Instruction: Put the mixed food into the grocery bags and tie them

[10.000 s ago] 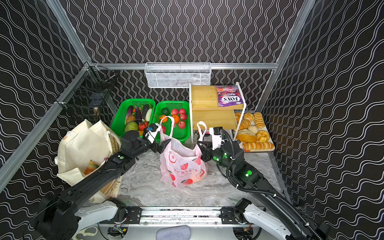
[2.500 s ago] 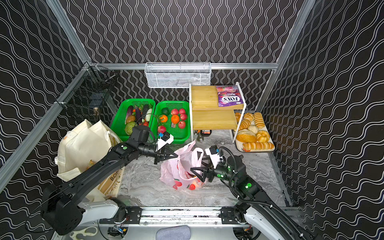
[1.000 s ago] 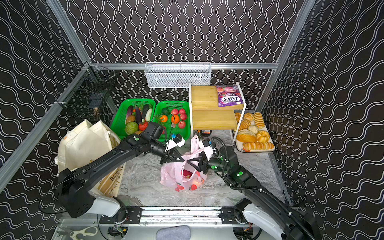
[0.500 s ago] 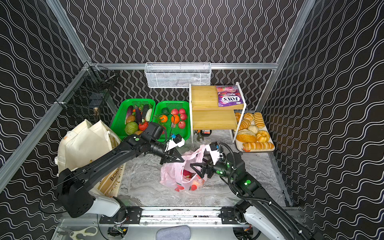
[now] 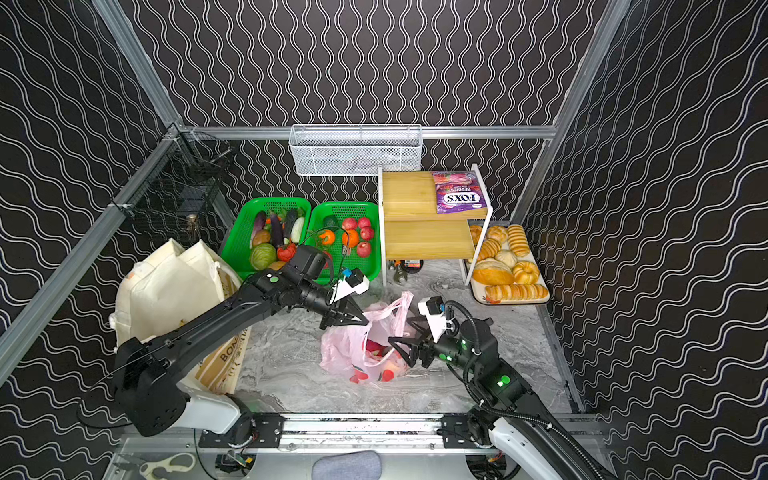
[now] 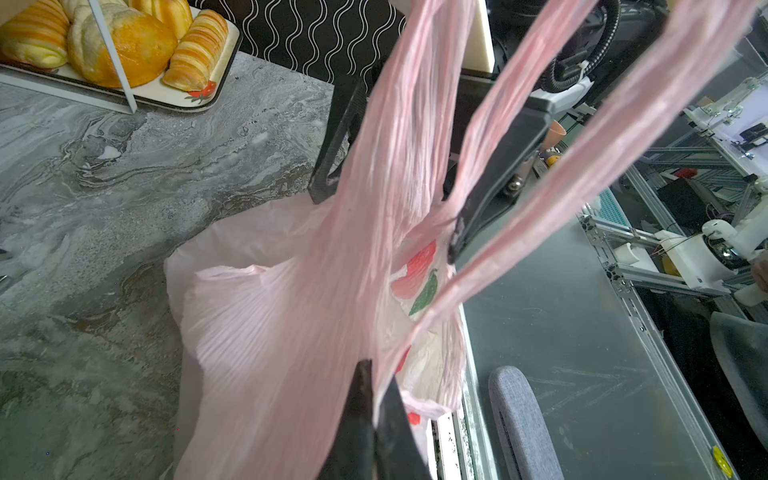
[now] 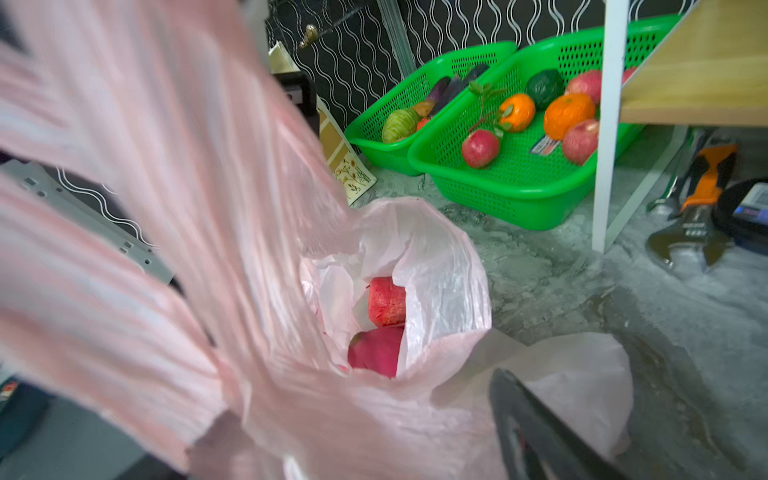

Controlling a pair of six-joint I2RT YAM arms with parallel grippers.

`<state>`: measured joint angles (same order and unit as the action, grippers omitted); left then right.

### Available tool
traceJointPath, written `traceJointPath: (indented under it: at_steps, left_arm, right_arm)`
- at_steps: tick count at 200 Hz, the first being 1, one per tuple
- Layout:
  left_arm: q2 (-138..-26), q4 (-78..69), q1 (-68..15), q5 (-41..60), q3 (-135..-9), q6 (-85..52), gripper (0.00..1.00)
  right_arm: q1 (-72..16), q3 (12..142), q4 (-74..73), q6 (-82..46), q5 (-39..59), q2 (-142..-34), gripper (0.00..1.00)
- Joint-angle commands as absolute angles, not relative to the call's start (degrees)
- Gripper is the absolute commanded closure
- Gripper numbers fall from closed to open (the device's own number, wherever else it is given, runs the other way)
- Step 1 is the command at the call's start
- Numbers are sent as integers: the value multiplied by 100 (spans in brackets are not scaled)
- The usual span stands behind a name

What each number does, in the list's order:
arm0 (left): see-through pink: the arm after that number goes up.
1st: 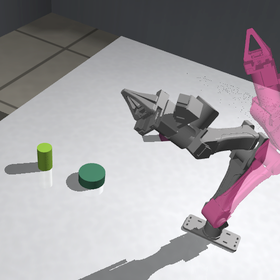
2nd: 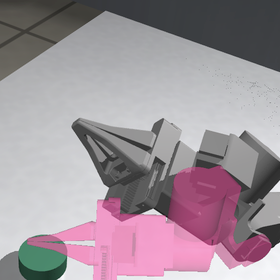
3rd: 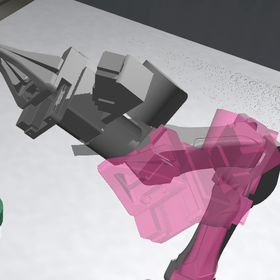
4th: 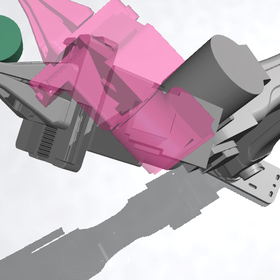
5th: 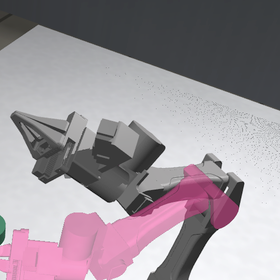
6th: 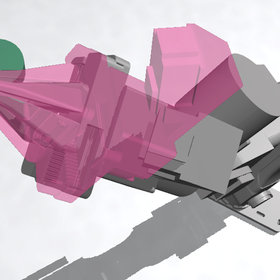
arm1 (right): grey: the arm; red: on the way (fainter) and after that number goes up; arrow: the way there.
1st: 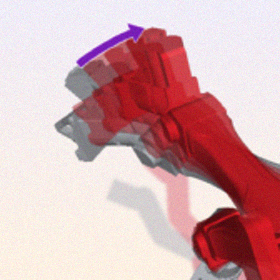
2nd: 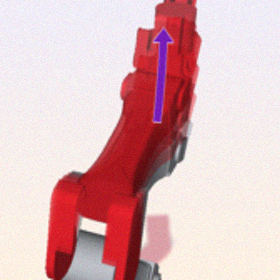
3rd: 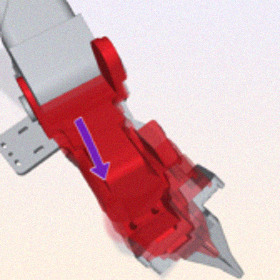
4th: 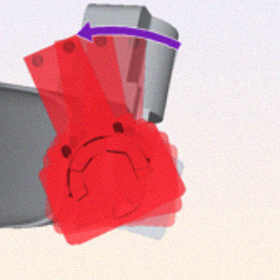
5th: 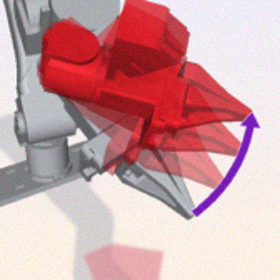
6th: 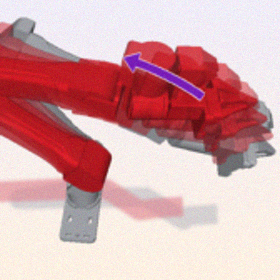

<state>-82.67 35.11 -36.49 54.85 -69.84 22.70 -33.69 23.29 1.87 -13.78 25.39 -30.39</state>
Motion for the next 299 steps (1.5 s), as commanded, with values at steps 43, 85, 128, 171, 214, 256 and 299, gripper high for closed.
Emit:
traceJointPath:
  at_steps: [43, 85, 128, 171, 214, 256, 299]
  left_arm:
    - [-8144, 3327, -3654, 5775, -6950, 2290, 100]
    - [-8061, 3074, -3651, 5835, -6848, 2153, 100]
    - [-8491, 3817, -3771, 5534, -7296, 2481, 100]
    - [-8497, 3638, -3794, 5451, -7256, 2333, 100]
    - [-8551, 3628, -3801, 5456, -7295, 2280, 100]
    - [-8603, 3600, -3834, 5417, -7312, 2246, 100]
    - [-8675, 3618, -3905, 5273, -7373, 2219, 100]
  right_arm:
    - [-3353, 2268, -1201, -1988, 2839, -3678, 75]
    - [-3340, 2297, -2035, -2346, 3141, -4307, 78]
    - [-3340, 2663, -2095, -2261, 3942, -4961, 75]
    - [-3344, 2362, -2494, -2384, 3851, -4794, 69]
    - [-3340, 2373, -2351, -2324, 3996, -4782, 40]
    - [-3341, 2391, -2641, -2421, 3990, -4848, 25]
    - [-3340, 2391, -2963, -2687, 3788, -4989, 21]
